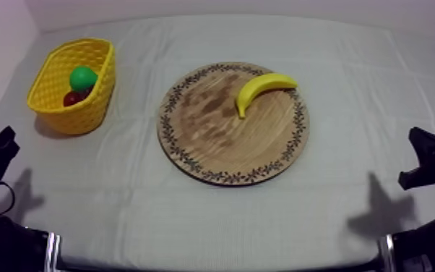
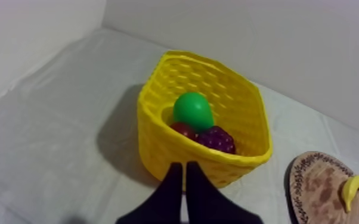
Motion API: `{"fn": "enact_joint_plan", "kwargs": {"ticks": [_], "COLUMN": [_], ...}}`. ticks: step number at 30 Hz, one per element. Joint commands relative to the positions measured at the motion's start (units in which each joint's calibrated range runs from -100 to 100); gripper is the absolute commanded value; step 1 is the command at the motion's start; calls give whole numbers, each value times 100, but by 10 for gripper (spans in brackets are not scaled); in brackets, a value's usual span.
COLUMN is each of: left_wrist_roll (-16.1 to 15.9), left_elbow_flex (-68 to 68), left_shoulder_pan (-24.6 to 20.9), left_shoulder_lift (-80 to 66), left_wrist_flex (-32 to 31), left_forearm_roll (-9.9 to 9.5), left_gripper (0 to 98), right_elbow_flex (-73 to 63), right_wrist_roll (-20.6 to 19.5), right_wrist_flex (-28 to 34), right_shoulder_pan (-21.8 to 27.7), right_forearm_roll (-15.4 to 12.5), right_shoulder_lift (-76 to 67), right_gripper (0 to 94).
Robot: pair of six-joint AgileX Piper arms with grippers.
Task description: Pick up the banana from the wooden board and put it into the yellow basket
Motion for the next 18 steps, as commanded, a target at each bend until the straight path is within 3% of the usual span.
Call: {"fn": "enact_joint_plan", "kwargs": {"ticks": [1, 12, 18], "left_wrist_roll": [0, -53, -668], "left_elbow_flex": [-4, -4, -21], "left_shoulder_pan": [2, 204, 662], "left_shoulder_lift": [-1, -9, -25], "left_wrist_flex": [-5, -8, 18], "left_forearm_roll": [2, 2, -46], "left_gripper": [1, 1, 1], "right_elbow_flex": [5, 5, 5], "right_wrist_roll": [1, 2, 2], "right_wrist_flex": [2, 2, 2], "right_shoulder_pan": [1, 1, 1], "right_forearm_roll": [-2, -2, -2], "right_shoulder_lift": [0, 0, 0], "right_gripper": [2, 2, 2]}}
